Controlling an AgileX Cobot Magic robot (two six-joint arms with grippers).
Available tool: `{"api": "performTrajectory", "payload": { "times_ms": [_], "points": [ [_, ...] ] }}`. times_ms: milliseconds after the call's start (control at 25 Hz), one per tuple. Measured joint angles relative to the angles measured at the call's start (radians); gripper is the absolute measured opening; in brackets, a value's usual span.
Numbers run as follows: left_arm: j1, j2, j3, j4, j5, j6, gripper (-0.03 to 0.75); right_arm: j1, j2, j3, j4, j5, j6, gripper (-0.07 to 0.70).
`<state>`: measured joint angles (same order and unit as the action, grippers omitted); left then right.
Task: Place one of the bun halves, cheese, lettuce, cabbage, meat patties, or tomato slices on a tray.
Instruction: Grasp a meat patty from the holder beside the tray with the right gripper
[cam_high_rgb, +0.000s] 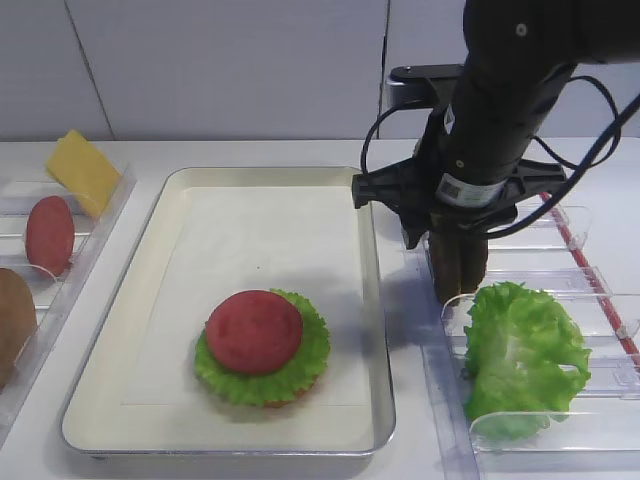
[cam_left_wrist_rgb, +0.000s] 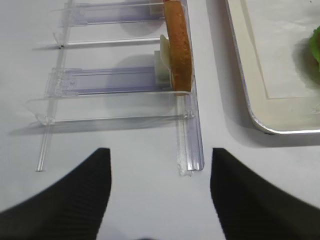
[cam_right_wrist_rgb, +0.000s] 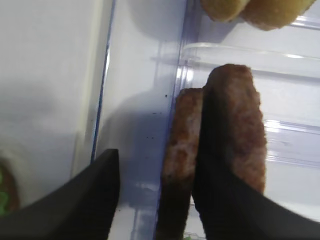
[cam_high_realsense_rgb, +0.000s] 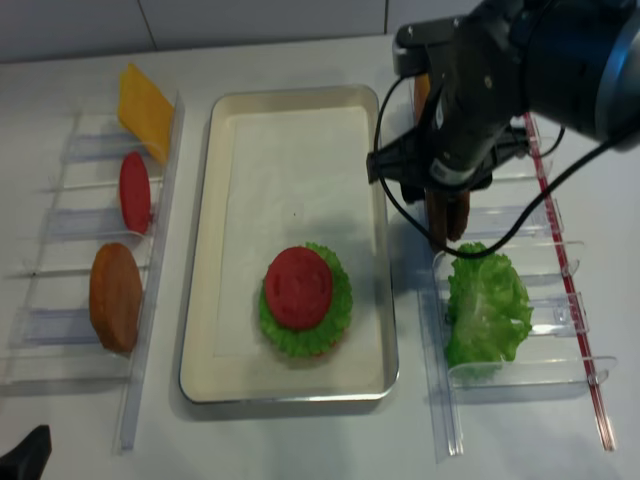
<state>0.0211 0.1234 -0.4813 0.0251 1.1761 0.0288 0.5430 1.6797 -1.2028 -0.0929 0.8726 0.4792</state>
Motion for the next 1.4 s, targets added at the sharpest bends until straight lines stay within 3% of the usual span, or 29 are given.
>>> {"api": "performTrajectory", "payload": {
  "times_ms": [480, 1000, 1400],
  "points": [
    [0.000, 0.000, 0.000, 0.000, 0.000, 0.000, 0.430, 0.000, 0.008, 0.000, -0.023, 0.002, 0.011, 0.181],
    [0.000, 0.000, 0.000, 0.000, 0.000, 0.000, 0.430, 0.000, -0.009, 0.000, -0.027, 0.008, 0.012, 0.172],
    [0.000, 0.000, 0.000, 0.000, 0.000, 0.000, 0.430, 0.000, -0.235, 0.000, -0.027, 0.004, 0.012, 0.171]
  ]
}}
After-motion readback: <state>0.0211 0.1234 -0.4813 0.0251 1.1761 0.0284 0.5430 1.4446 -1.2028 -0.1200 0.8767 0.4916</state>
